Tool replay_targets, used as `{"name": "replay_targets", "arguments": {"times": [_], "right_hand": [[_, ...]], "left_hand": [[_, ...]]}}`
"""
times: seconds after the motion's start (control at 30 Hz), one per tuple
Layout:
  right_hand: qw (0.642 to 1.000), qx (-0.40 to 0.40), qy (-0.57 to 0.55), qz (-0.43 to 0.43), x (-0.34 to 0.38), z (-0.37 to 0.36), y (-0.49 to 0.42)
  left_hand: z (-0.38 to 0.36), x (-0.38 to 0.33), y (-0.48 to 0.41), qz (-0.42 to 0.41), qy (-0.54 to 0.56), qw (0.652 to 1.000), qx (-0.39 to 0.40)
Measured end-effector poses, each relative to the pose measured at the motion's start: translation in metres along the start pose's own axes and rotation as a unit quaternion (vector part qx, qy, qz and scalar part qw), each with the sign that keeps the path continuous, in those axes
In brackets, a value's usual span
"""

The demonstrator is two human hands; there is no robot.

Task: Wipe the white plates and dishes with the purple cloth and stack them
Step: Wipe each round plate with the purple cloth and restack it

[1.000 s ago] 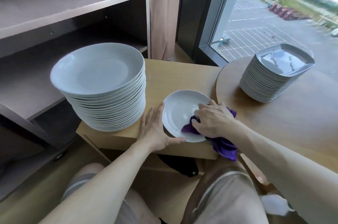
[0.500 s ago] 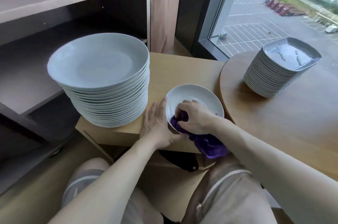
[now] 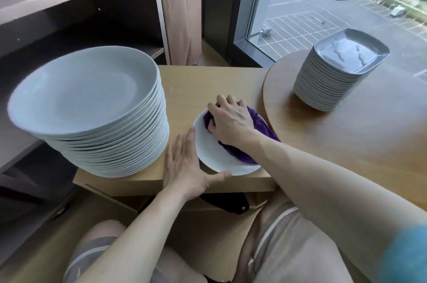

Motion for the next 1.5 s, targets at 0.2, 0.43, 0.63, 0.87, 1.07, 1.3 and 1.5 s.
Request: {"name": "replay_targets", "arguments": {"times": [0.2,0.43,0.63,0.87,1.07,1.3,1.5], "right_hand": [[0.992,0.085,0.092,0.027,-0.029,0.007,0.013],[0.972,0.224,0.048,0.048,-0.032,0.005,0.052],[0.962,0.247,-0.091,0.071,-0.021,0.001,0.081],[0.953,0.214,-0.176,0.121,0.021,0.002,0.064],[0.979,0.082,-0.158,0.099,0.038,-0.001,0.033],[0.998,-0.007,-0.067,0.011,0.016,-0.002,0.005],[0.993,0.047,0.108,0.018,-0.008,0.007,-0.003]], "left_hand": [[0.003,-0.001,0.002,0.016,0.008,1.000,0.012],[0.004,-0.001,0.003,0.035,0.015,0.999,0.007],[0.006,-0.002,0.002,0.039,0.008,0.999,0.004],[0.007,-0.004,0.001,0.019,-0.009,1.000,0.015],[0.004,-0.003,0.001,0.007,-0.028,0.999,0.016],[0.003,-0.002,0.002,-0.002,-0.017,1.000,-0.001],[0.003,-0.002,0.003,0.009,-0.019,1.000,-0.018]]}}
Point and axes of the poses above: each hand's wrist, its own y-axis away from the middle knuckle, its own z-axis out of the back of the hand, x = y × z, the point moved 8 cm from there along -y, towards the middle knuckle, and after that the axes turned 10 degrees about x, right-handed, at the moved point
